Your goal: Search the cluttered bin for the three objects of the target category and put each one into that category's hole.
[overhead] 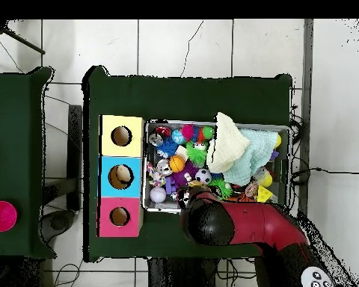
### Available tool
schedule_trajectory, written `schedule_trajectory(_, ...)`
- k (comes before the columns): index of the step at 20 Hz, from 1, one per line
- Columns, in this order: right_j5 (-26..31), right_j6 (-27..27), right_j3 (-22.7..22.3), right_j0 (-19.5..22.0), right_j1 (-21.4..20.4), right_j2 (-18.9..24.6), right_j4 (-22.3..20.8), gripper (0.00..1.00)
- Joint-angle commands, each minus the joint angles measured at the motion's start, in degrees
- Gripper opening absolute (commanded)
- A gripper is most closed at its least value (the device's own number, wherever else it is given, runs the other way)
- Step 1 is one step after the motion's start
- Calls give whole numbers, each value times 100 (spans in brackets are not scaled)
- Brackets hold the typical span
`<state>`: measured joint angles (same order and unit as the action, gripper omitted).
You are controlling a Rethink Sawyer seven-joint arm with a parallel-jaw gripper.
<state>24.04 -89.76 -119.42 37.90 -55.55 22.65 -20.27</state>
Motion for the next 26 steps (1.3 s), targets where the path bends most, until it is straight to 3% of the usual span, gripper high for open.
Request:
schedule_trajectory(1,94,-724,-52,27,294,-205,138,0)
schedule_trajectory(7,170,-482,133,136,576,-7,159,0)
schedule_trajectory(8,175,-445,172,149,621,13,142,100)
schedule_trajectory(15,202,-55,397,389,1049,245,30,100)
schedule_trajectory(26,-178,67,926,377,2010,9,-518,100)
